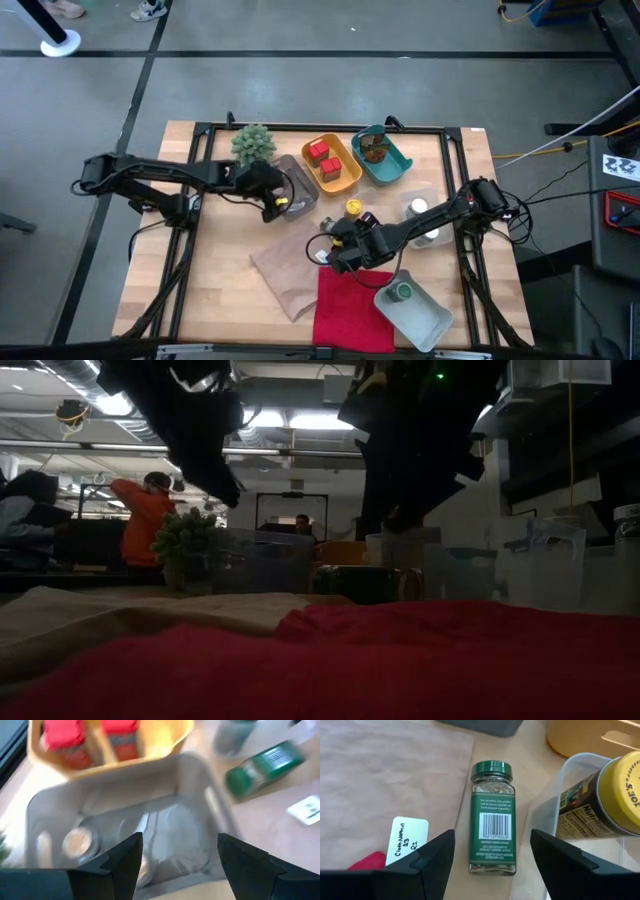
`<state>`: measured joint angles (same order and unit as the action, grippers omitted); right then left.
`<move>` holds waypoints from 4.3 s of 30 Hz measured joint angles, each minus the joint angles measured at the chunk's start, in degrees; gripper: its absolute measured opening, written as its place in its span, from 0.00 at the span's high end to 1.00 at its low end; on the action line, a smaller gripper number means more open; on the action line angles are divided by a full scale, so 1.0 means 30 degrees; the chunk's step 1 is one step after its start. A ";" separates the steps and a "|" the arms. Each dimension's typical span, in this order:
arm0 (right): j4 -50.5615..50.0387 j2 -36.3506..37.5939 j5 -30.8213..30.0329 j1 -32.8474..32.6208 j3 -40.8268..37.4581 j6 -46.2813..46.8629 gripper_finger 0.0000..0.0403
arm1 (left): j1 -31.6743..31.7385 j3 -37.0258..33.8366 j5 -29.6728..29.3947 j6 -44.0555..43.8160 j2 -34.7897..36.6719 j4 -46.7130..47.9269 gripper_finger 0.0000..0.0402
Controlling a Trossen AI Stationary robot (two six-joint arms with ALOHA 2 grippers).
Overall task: Sort spices by type
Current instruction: Put the green seasoning bottle into the gray bin
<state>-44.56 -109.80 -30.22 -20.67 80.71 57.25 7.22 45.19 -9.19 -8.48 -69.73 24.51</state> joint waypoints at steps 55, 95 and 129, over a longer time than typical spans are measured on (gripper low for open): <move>0.0278 0.4226 0.5612 -0.2499 0.0015 -0.0749 0.36 | -0.2849 0.7068 0.0453 1.1509 -1.2469 -0.3331 0.40; 0.0481 0.4189 0.6462 -0.2499 0.0007 -0.0670 0.36 | -0.2913 0.7053 0.2251 1.2381 -1.4264 -0.4833 0.40; 0.0516 0.4074 0.3966 -0.2499 -0.0080 -0.1016 0.36 | -0.5003 0.7053 0.2150 0.9312 -0.9158 0.0171 0.51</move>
<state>-43.01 -97.58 -18.32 -28.16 80.47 54.21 -7.79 66.35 -2.74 19.46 -97.21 25.02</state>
